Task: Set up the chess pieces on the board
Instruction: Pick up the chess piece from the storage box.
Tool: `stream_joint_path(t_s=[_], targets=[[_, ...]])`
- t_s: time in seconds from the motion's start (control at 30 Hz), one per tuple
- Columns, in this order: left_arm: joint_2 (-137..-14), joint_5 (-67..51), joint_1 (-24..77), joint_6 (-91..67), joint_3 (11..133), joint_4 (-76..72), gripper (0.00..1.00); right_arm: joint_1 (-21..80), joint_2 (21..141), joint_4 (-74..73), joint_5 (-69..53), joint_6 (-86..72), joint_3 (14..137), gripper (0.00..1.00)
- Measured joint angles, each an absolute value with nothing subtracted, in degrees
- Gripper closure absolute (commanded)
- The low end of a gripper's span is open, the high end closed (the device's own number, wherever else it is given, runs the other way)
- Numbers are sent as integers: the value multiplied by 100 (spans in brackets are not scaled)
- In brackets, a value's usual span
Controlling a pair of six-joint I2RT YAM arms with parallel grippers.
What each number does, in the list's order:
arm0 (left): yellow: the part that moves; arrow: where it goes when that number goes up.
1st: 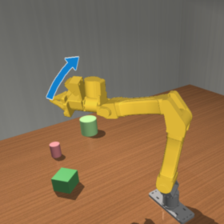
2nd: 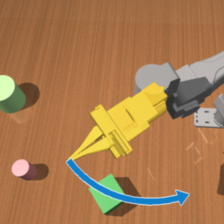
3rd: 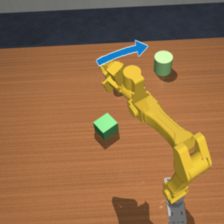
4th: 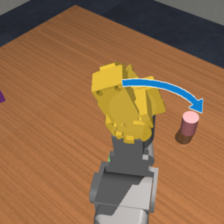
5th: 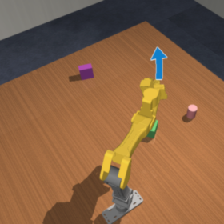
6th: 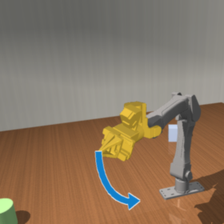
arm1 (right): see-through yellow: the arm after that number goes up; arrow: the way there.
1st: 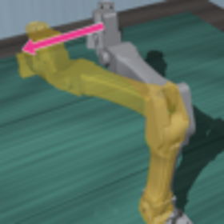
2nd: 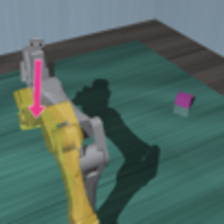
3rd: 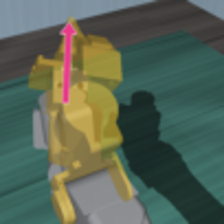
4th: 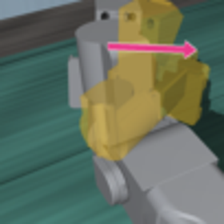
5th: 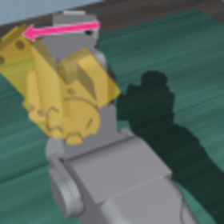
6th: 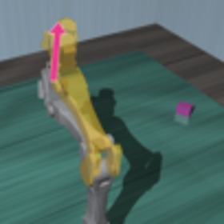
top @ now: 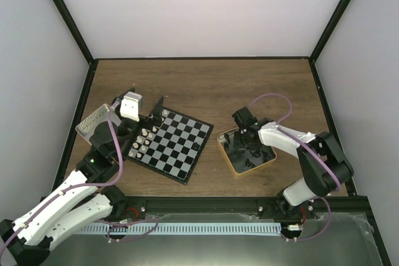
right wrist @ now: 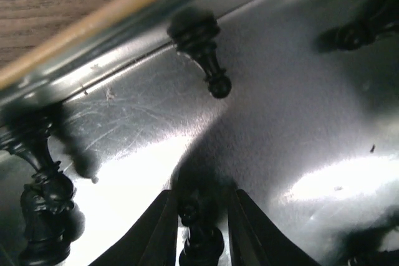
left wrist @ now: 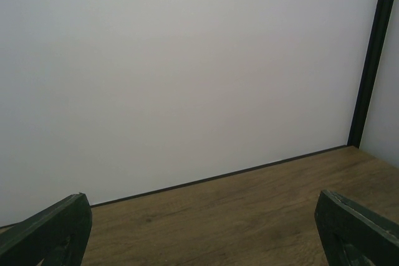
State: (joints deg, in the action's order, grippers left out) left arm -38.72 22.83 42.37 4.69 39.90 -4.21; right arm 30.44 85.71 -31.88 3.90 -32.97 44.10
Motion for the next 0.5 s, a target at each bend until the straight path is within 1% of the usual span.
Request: stream_joint_path(t_s=[0.2, 0.3, 0.5], targets=[[-3872, 2283, 4237, 469, 3990, -421, 0, 3044, 8713, -3199, 578, -3114, 4521, 82], [-3872, 2283, 4237, 469, 3990, -421, 0, 3044, 8718, -3199, 613, -3055, 4525, 90], [-3872, 2261, 4237, 469, 3990, -419, 0, 3044, 8707, -3192, 611, -3048, 4528, 93]])
